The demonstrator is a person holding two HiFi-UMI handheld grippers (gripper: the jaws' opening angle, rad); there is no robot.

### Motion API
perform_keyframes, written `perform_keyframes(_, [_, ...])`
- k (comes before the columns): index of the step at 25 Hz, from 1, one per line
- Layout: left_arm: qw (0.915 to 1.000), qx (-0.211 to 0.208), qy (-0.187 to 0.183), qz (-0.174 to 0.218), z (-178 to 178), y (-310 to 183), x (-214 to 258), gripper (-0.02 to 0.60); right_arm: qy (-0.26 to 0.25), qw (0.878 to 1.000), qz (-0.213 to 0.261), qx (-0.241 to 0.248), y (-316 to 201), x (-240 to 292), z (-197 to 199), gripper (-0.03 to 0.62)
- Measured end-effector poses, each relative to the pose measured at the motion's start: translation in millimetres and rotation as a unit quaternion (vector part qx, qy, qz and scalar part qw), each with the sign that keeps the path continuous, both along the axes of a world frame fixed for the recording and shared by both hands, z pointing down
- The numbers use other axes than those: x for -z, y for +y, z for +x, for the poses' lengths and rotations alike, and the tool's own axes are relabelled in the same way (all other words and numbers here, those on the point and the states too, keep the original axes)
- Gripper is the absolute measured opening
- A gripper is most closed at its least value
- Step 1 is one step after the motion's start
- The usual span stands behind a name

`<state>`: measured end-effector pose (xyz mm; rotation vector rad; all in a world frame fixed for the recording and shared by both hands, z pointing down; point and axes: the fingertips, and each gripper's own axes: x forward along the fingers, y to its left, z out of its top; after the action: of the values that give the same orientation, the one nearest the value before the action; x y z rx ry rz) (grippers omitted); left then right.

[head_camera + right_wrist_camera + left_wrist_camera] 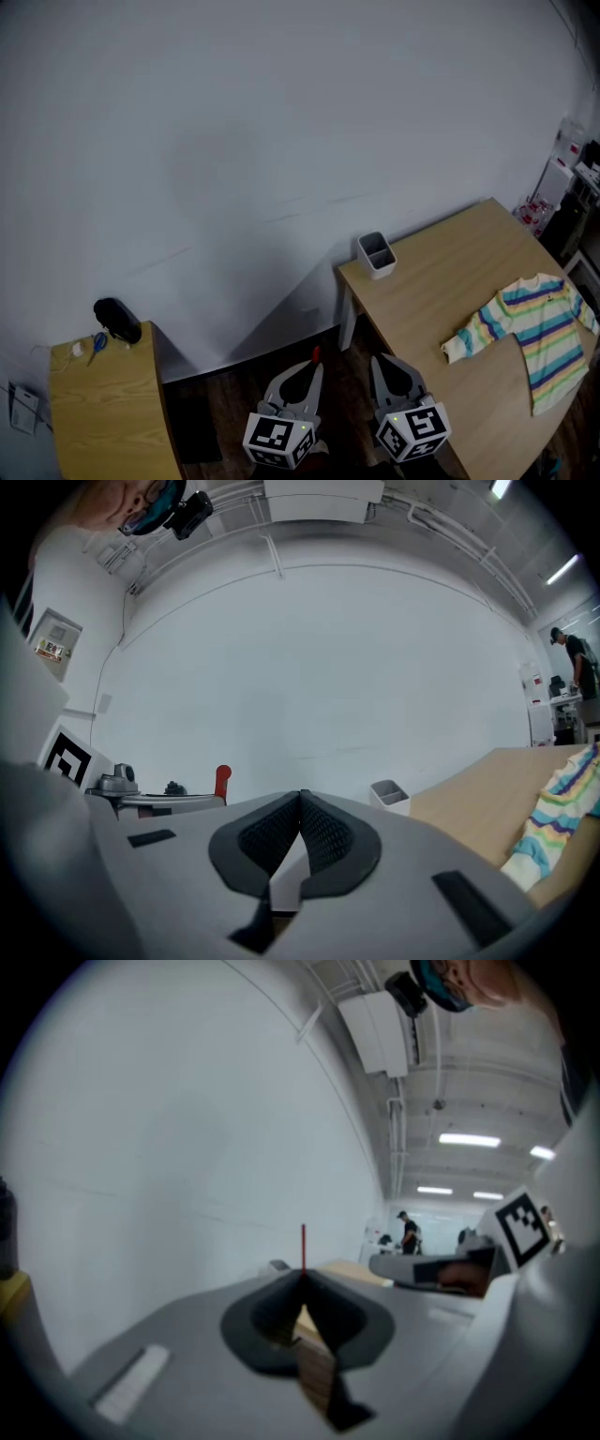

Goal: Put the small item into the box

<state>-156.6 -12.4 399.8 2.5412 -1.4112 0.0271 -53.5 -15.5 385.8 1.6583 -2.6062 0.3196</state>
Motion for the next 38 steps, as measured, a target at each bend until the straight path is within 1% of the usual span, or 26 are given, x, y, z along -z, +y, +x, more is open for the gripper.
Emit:
perform_keyframes(9, [0.9997, -0.024, 0.003, 0.007, -1, -27, 1, 0.012, 0.013, 1.000, -0.004, -0.027, -21, -2, 2, 0.008])
perform_keyframes(12, [0.9994, -0.033, -0.005, 0.010, 1, -38, 1, 0.012, 0.014, 0.999, -0.003, -0.042, -30, -2, 11, 0.008])
perform_keyframes(18, [0.9993, -0.036, -0.008, 0.007, 12, -72, -3, 0.012, 0.016, 0.998, -0.010, -0.068, -57, -7, 36, 0.008])
perform_keyframes(30, [0.9974, -0.064, -0.032, 0.007, 70, -162, -6, 0.012, 0.011, 0.994, -0.015, -0.110, -134, -13, 94, 0.008])
perform_keyframes(38, [0.9960, -0.073, -0.052, 0.007, 111, -211, -9, 0.012, 0.008, 0.991, -0.021, -0.128, -168, -21, 133, 0.008])
